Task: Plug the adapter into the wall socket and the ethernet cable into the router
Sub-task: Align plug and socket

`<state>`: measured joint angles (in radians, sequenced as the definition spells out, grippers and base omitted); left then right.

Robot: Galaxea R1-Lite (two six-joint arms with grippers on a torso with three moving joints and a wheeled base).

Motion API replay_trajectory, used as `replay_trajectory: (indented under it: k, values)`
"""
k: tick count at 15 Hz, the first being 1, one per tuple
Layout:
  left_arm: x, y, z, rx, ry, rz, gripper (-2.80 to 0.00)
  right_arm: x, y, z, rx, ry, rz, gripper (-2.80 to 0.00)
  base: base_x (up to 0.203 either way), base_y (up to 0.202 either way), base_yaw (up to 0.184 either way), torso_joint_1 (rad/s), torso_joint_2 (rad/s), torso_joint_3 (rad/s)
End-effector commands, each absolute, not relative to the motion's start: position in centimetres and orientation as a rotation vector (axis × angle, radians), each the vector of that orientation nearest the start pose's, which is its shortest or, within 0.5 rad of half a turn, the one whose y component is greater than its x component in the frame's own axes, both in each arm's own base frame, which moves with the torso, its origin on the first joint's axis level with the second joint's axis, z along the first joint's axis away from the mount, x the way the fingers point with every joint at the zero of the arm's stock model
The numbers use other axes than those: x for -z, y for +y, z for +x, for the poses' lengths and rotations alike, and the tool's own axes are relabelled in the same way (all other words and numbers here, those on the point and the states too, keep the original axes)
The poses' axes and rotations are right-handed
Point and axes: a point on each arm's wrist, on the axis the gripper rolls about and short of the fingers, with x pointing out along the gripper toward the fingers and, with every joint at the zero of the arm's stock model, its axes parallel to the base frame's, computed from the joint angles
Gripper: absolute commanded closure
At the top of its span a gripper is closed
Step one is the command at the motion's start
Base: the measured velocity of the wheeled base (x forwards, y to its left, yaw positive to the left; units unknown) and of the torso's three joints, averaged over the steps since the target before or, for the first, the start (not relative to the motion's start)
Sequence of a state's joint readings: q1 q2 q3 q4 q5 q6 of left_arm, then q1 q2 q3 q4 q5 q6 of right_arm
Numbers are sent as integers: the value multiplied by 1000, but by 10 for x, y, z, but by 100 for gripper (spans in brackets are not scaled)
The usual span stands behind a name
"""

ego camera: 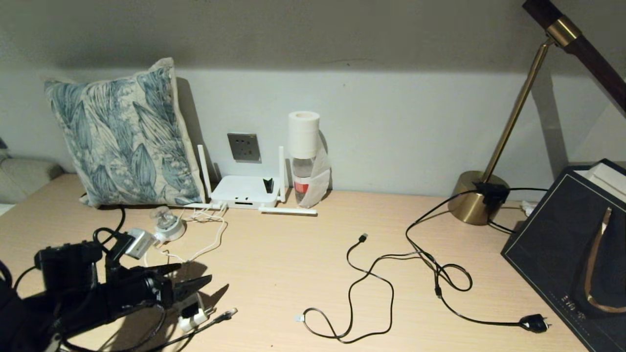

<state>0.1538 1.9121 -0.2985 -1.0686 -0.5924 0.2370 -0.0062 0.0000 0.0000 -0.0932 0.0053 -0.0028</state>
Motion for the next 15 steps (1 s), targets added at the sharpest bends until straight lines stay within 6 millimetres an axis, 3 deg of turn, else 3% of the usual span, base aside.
replay_trajectory:
  k: [1, 7, 15]
  values:
    - [-46, 25, 242, 484, 402, 80, -280, -75, 0, -20, 0, -57, -3, 0, 0, 0, 0, 0, 0, 0]
    - [-2, 26, 223, 496, 487, 110, -280, -75, 0, -20, 0, -57, -3, 0, 0, 0, 0, 0, 0, 0]
    - [-1, 26, 208, 561, 505, 86, -280, -75, 0, -20, 0, -57, -3, 0, 0, 0, 0, 0, 0, 0]
